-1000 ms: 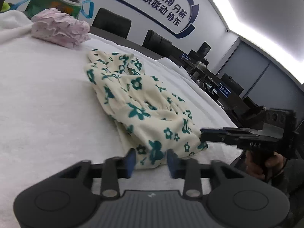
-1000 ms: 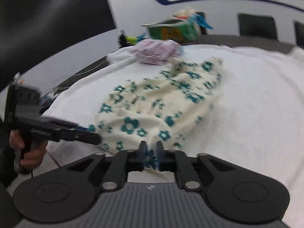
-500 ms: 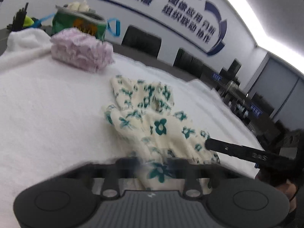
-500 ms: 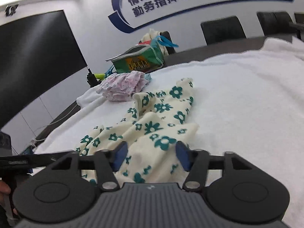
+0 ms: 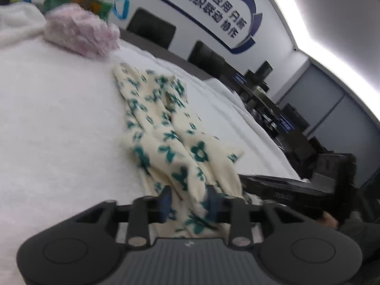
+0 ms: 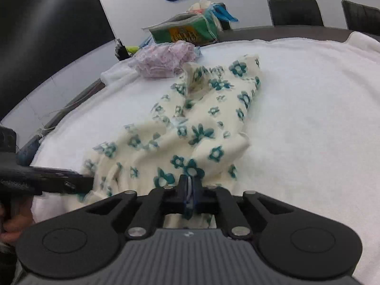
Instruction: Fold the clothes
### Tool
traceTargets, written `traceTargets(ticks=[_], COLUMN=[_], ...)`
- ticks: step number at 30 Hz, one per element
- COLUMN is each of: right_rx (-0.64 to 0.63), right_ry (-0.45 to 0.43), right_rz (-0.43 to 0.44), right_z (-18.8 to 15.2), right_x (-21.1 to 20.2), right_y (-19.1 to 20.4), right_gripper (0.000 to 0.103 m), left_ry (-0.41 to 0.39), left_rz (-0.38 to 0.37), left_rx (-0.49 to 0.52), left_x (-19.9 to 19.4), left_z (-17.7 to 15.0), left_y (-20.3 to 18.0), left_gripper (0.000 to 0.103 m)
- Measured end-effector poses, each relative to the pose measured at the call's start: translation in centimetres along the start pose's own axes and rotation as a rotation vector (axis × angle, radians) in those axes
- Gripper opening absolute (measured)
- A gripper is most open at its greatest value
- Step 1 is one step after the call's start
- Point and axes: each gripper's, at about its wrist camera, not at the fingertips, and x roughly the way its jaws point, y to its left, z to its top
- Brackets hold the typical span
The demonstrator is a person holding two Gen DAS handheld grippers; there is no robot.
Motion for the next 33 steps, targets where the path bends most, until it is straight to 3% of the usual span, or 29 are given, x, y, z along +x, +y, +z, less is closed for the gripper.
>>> traceTargets(ticks=[1,3,4,6,7,8,9,10,11,13,15,16,18,21,24,26,27,28,31,32,33], right_rx=[-0.002,-0.001,0.006,0.055,0.082,0.094,0.101,0.108,0.100,0.075,0.140,0.195,0.295,0.442,0.463,0.399,0.351,0.303,0.146,0.109,0.078], right_ry=[-0.027,-0.108,-0.155,-0.196,-0.197,-0.172,-0.141,-0.111,-0.107,-0.114,-0.163,-0.175,-0.148,-0.017,-0.010,-0.059,-0.095,-0.132,-0.229,-0.249,-0.260], right_rz=[-0.015,-0.030,-0.040,-0.039,-0.034,-0.039,-0.046,-0.053,-0.025,0.051,0.324,0.421,0.481,0.364,0.302,0.221,0.157,0.086,-0.080,-0.082,-0.061], right_z=[0.1,0.4,0.5,1.1,1.3,1.4,1.5,1.6,1.6,1.4,1.4,1.5,1.6,0.9,0.3,0.4,0.6,0.8,1.0,1.0,1.0], right_x=[-0.7,-2.7,-3.6,-4.1,-3.6,-2.6,-1.5,-0.4,-0.3,-0.7,-2.2,-2.5,-1.1,3.3,4.0,2.2,0.9,-0.3,-3.4,-4.2,-4.6], right_y=[0.0,-0.2,-0.3,-0.9,-1.2,-1.2,-1.2,-1.2,-0.9,-0.2,-0.9,-1.7,-3.6,-6.3,-6.6,-5.7,-5.1,-4.5,-2.2,-1.6,-0.8], right_gripper=[0.038,0.068,0.073,0.073,0.071,0.067,0.044,0.010,0.003,0.002,0.001,0.001,0.001,0.003,0.007,0.023,0.047,0.058,0.056,0.053,0.044], left_ry=[-0.025,-0.076,-0.097,-0.106,-0.100,-0.090,-0.066,-0.047,-0.047,-0.056,-0.056,-0.053,-0.036,-0.023,-0.035,-0.045,-0.052,-0.067,-0.136,-0.152,-0.163], left_rz=[0.016,0.047,0.062,0.085,0.102,0.116,0.122,0.123,0.108,0.079,0.081,0.085,0.099,0.135,0.154,0.158,0.162,0.171,0.145,0.124,0.104], left_rx=[0.007,0.020,0.023,0.019,0.046,0.073,0.101,0.123,0.124,0.142,0.153,0.154,0.157,0.200,0.222,0.219,0.218,0.221,0.246,0.251,0.252], left_x=[-0.5,-1.6,-2.0,-0.9,0.2,1.2,2.1,2.9,2.8,2.1,1.5,1.4,1.9,2.7,2.6,2.3,2.1,1.7,-0.9,-1.6,-2.1], left_z=[0.4,1.3,1.8,3.1,3.4,3.5,3.3,3.0,2.7,1.9,1.3,1.1,0.8,0.3,-0.1,-0.2,-0.2,-0.1,0.0,0.1,0.2], left_y=[-0.2,-0.7,-1.0,-1.4,-1.9,-2.4,-2.9,-3.3,-3.3,-3.4,-3.1,-2.8,-2.4,-2.6,-2.8,-2.6,-2.6,-2.6,-2.8,-2.9,-3.1], left_gripper=[0.054,0.063,0.066,0.070,0.068,0.056,0.019,0.000,0.004,0.002,0.002,0.002,0.002,0.003,0.004,0.010,0.018,0.021,0.027,0.026,0.026])
